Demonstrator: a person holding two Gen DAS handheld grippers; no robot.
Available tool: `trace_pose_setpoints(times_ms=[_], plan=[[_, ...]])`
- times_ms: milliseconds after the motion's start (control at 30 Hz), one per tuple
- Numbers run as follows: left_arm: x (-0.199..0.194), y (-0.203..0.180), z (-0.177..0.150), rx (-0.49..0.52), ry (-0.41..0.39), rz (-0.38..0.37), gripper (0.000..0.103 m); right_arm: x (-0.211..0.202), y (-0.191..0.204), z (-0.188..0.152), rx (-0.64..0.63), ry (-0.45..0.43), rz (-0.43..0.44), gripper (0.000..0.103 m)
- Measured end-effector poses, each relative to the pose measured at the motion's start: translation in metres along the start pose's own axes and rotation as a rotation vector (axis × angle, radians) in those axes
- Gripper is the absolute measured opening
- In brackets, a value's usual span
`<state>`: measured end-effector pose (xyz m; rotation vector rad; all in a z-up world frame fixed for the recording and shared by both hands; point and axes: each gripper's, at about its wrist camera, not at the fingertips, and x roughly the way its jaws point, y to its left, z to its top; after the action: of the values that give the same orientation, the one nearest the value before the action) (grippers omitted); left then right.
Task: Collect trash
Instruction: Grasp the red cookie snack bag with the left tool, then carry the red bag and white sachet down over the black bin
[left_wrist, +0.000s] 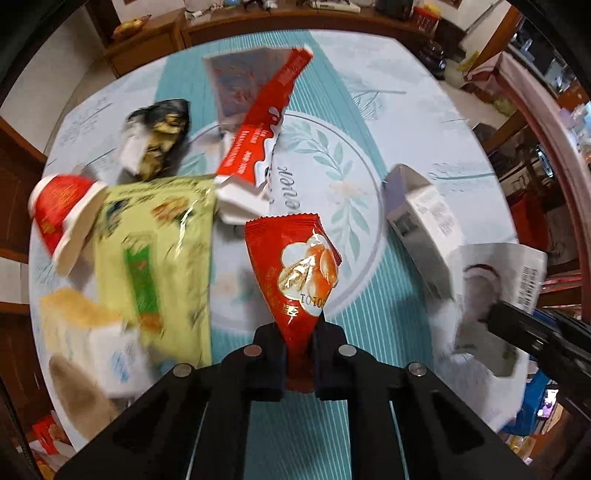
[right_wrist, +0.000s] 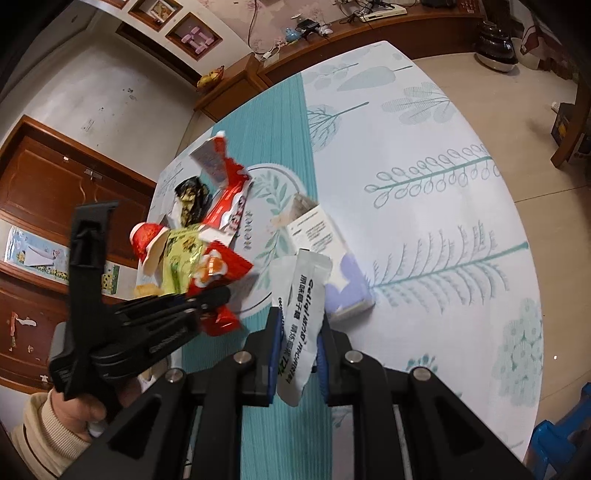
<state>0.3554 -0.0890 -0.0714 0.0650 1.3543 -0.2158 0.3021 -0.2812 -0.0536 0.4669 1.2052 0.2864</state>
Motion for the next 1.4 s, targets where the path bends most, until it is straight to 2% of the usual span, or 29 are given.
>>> trace_pose_setpoints(times_ms=[167,333,633,867,1067,1267,1400], plan=[[-0.04,0.004,-0.04,0.022,-0.036,-0.042,0.007,-0.013,0.022,-0.025,-0.019,-0.019,-0.004,0.017],[-0.082,0.012,-0.102,0.026,-0.075,-0.096,0.008,-0.032,0.053,-0.065,-0.04,-0.045,-0.011,0.017],[-0.115,0.038,-0.215,0.071,-0.108,-0.157,0.008,-0.05,0.103,-0.173,-0.047,-0.057,-0.047,0.017],[-0.108,0.052,-0.275,0.113,-0.07,-0.185,0.008,-0.047,0.122,-0.254,-0.008,-0.033,-0.094,0.017],[-0.094,0.047,-0.309,0.12,-0.033,-0.203,0.008,-0.033,0.121,-0.303,0.028,0.053,-0.132,0.017],[-0.056,0.032,-0.337,0.106,-0.037,-0.189,0.008,0.001,0.093,-0.332,0.06,0.13,-0.178,0.017],[-0.009,0.023,-0.361,0.075,-0.033,-0.185,0.008,0.037,0.057,-0.346,0.097,0.161,-0.199,0.017]])
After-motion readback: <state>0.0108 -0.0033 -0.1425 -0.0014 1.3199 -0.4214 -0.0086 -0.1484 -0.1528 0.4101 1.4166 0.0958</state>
